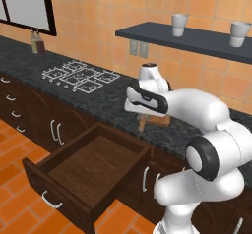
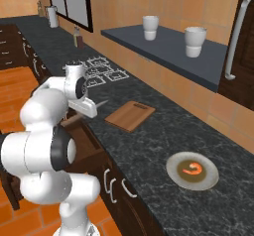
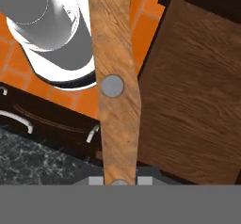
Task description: Pick up the knife from the drawer and place it on the cutting board. Then place the meat from the plate to the cutting board.
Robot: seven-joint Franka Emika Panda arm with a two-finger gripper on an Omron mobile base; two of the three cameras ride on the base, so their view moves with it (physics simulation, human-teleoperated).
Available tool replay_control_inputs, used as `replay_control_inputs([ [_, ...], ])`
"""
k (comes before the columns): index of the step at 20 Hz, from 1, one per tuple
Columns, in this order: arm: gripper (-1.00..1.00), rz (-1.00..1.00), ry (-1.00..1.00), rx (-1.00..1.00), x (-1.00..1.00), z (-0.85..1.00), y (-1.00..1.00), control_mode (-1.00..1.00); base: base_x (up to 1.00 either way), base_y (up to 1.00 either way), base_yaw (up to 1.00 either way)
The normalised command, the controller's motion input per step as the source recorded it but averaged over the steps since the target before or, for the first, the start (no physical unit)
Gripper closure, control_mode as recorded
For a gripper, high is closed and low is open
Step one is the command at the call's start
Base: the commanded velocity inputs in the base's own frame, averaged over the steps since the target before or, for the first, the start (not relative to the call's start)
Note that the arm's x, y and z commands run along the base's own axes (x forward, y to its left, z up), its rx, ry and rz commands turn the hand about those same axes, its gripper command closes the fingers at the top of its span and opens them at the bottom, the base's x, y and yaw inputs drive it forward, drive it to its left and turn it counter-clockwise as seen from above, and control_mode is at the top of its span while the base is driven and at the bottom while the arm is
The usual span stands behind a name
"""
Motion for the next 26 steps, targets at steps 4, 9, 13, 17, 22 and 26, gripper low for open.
replay_control_inputs([
  [4, 1.00, -0.01, -0.09, -0.01, 0.67, -0.20, -0.44, -1.00, 0.00, 0.00, 0.00],
  [9, 1.00, 0.00, -0.04, -0.02, 0.61, -0.03, -0.61, -1.00, 0.00, 0.00, 0.00],
  [13, 1.00, 0.00, 0.00, 0.00, 0.61, -0.26, -0.62, -1.00, 0.00, 0.00, 0.00],
  [17, 1.00, 0.00, -0.09, 0.00, 0.57, -0.23, -0.42, -1.00, 0.00, 0.00, 0.00],
  [22, 1.00, 0.00, -0.09, 0.00, 0.45, -0.09, -0.36, -1.00, 0.00, 0.00, 0.00],
  [26, 1.00, 0.00, -0.14, 0.00, 0.27, -0.18, -0.45, -1.00, 0.00, 0.00, 0.00],
])
